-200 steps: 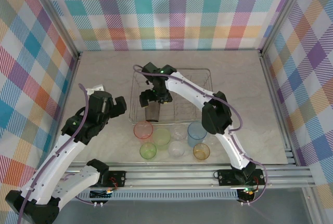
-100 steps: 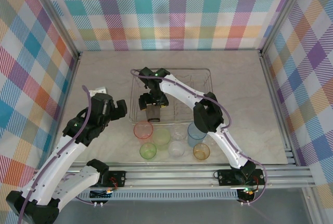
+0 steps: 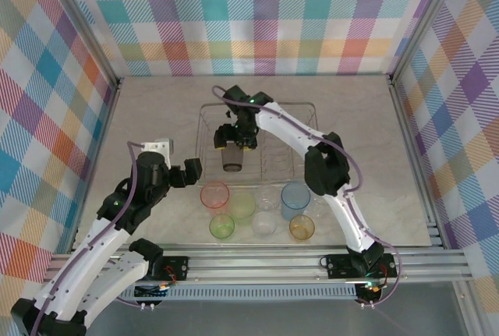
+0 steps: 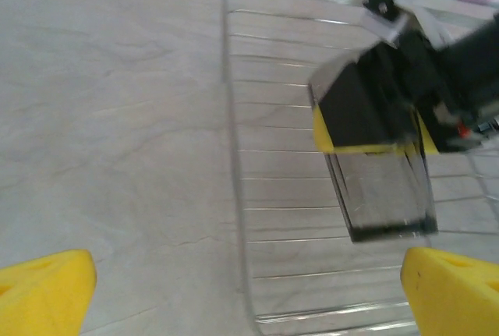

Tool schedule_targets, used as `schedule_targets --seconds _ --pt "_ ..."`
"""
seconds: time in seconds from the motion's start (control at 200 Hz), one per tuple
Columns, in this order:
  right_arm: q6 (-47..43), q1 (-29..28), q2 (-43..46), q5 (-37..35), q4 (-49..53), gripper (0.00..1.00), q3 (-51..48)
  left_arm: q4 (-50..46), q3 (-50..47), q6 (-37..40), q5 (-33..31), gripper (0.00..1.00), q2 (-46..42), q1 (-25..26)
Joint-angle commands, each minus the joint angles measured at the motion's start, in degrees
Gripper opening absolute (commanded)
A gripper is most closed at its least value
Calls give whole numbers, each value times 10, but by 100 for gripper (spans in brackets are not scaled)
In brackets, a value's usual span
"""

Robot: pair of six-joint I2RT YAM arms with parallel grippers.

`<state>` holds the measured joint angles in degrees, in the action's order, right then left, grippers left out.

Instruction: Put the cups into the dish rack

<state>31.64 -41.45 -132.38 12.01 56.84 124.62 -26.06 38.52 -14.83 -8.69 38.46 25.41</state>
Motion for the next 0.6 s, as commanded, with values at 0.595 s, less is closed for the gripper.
schedule_targets --seconds 0.595 --pt "254 88 278 251 -406 43 -243 354 42 153 176 99 140 130"
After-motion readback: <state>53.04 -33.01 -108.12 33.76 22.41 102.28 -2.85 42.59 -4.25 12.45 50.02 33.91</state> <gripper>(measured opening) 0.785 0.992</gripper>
